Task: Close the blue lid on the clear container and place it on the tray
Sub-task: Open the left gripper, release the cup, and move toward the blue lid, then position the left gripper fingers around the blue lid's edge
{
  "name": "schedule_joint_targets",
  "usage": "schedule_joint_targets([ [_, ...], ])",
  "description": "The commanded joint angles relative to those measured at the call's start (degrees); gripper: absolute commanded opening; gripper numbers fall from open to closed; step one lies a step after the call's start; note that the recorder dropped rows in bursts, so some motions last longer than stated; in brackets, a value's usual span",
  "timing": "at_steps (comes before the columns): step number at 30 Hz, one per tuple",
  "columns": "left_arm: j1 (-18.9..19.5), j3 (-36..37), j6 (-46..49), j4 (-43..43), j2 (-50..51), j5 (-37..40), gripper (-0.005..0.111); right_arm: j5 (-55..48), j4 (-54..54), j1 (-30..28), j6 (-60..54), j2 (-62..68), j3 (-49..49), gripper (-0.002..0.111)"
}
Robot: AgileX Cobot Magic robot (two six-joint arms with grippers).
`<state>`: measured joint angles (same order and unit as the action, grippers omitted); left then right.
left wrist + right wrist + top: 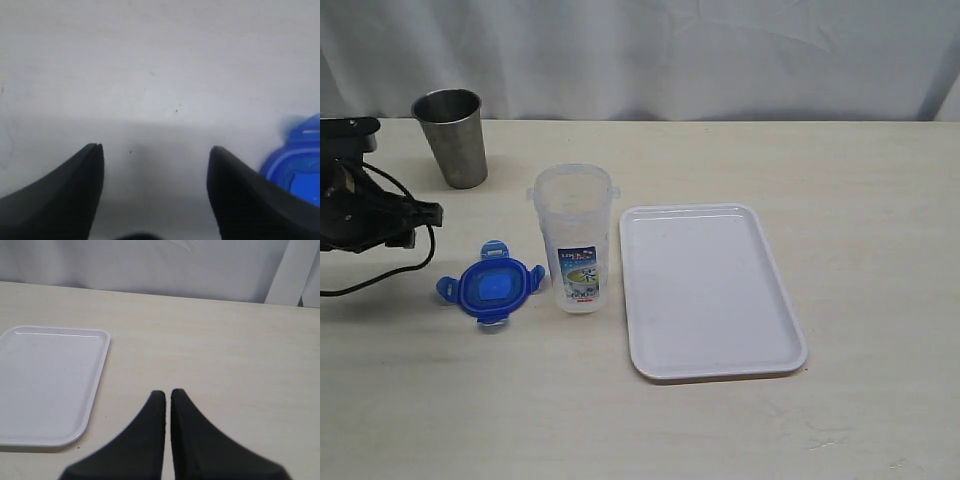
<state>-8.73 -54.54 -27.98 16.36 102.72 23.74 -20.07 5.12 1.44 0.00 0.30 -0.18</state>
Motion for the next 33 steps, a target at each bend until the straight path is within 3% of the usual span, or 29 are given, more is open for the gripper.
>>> schedule_joint_targets([
  [1, 0.19, -1.23, 6.47, -8.94, -0.3, 5.08, 0.063, 0.25, 0.04, 0.0, 0.0, -0.3, 0.18, 0.004],
  [6, 0.19, -1.75, 13.6, -19.94, -0.3, 11.63, 0.063, 0.25, 0.04, 0.0, 0.0, -0.3, 0.18, 0.004],
  [9, 0.07, -1.75, 13.6, -20.43, -0.3, 12.75, 0.063, 0.25, 0.04, 0.0, 0.0, -0.3, 0.18, 0.004],
  [12, -0.01, -1.75, 14.61, -24.55, -0.3, 11.02, 0.063, 0.25, 0.04, 0.0, 0.0, -0.3, 0.18, 0.004],
  [20, -0.01, -0.93, 35.56, -41.36, 2.35, 5.81, 0.062, 0.25, 0.04, 0.0, 0.0, -0.3, 0.18, 0.004],
  [33, -0.01, -0.93, 36.24, -43.12, 9.74, 1.33, 0.062, 0.25, 0.04, 0.0, 0.0, -0.3, 0.18, 0.004],
])
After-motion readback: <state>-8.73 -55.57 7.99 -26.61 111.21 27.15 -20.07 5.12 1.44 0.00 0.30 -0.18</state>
